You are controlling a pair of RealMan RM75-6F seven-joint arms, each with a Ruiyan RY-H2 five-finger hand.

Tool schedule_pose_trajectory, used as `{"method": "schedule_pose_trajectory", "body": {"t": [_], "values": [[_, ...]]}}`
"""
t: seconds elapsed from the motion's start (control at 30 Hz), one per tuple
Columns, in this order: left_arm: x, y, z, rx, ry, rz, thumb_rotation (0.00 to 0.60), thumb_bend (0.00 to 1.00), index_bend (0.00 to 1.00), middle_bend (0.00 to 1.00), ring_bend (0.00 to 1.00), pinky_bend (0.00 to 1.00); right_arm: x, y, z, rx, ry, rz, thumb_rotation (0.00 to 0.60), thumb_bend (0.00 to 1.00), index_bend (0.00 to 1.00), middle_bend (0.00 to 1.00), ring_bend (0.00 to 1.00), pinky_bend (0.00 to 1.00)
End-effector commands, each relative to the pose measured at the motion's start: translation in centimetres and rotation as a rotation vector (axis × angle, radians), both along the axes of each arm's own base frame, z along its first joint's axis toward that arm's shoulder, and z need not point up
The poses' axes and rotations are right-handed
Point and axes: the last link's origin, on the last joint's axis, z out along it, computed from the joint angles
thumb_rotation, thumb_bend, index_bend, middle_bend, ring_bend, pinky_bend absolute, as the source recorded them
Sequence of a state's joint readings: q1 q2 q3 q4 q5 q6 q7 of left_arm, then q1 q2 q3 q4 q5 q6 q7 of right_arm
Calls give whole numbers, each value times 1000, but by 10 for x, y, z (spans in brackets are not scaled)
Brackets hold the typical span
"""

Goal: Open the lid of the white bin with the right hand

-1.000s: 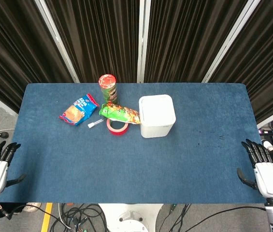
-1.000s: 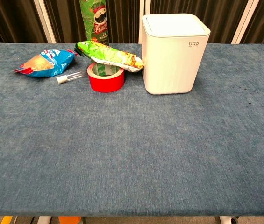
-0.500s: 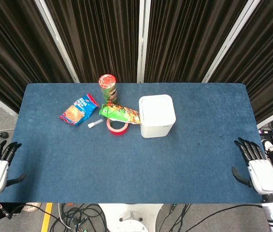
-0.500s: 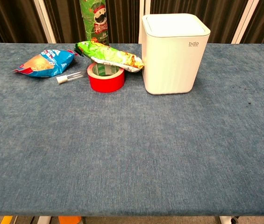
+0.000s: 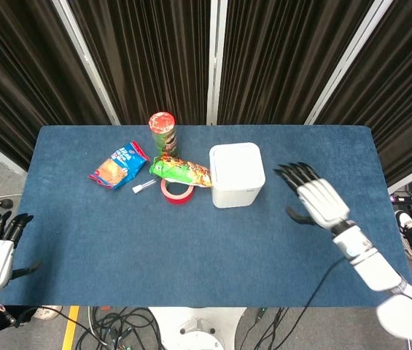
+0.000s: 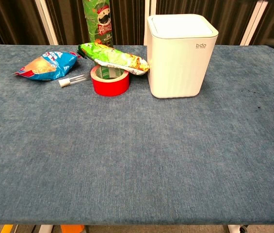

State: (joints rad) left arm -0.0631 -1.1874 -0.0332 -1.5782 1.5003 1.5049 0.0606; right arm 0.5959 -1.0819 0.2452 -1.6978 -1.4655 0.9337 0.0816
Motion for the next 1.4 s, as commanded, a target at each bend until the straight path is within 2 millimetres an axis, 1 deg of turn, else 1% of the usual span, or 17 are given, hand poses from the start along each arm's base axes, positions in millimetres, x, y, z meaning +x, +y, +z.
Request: {"method": "schedule_pose_trajectory", "body": {"t": [0.03,0.13,0.2,0.33,0.43,0.5,0.57,0.67,0.7,0.8,0.83,0.9,1.0,1.03,1.2,1.3,1.4], "values": [[-2,0,0,3,-2,3,600,0,147,132,12,4,36,-29,-23,47,21,37,600,307,162,118,0,0],[-3,1,1,3,-3,5,600,0,147,132,12,4,45,-41,-41,75,77,42,600,308,212,145,0,0],[-4,1,0,4,-5,6,600,0,147,132,12,4,48,-45,-52,93,108,39,600,308,236,172,0,0],[-8,1,0,7,-12,13,600,0,147,132,12,4,49,-45,-71,129,152,23,600,308,296,232,0,0],[-10,0,0,6,-14,16,600,0,147,132,12,4,47,-44,-78,144,171,5,600,308,326,256,0,0],[-11,0,0,6,-15,15,600,0,147,132,12,4,48,-43,-78,137,166,5,600,308,328,248,0,0],[-11,0,1,9,-17,15,600,0,147,132,12,4,53,-41,-73,104,131,20,600,308,328,223,0,0],[-11,-1,2,15,-18,12,600,0,147,132,12,4,57,-36,-57,32,63,47,600,307,295,186,0,0],[-11,-1,2,16,-18,10,600,0,147,132,12,4,56,-34,-51,9,49,52,600,308,266,168,0,0],[-11,0,3,16,-17,5,600,0,147,132,12,4,44,-24,-30,-65,31,48,600,308,152,123,0,0],[-11,0,3,16,-18,2,600,0,147,132,12,4,36,-18,-21,-92,31,38,600,308,125,111,0,0],[-11,1,3,15,-18,-2,600,0,147,132,12,4,22,-6,-9,-127,32,16,600,309,91,91,0,0],[-10,2,2,12,-19,-8,600,0,147,132,12,4,-5,19,7,-169,27,-38,600,309,55,61,0,0],[-9,3,2,11,-19,-11,600,0,147,132,12,4,-17,30,12,-183,26,-64,600,309,48,53,0,0],[-8,4,1,8,-22,-20,600,0,147,132,12,4,-69,78,25,-242,24,-168,600,309,41,38,0,0],[-8,4,1,6,-20,-21,600,0,147,132,12,4,-99,112,28,-277,2,-235,600,310,35,28,0,0],[-7,3,0,6,-21,-19,600,0,147,132,12,4,-114,139,29,-313,-7,-264,600,310,30,22,0,0]]}}
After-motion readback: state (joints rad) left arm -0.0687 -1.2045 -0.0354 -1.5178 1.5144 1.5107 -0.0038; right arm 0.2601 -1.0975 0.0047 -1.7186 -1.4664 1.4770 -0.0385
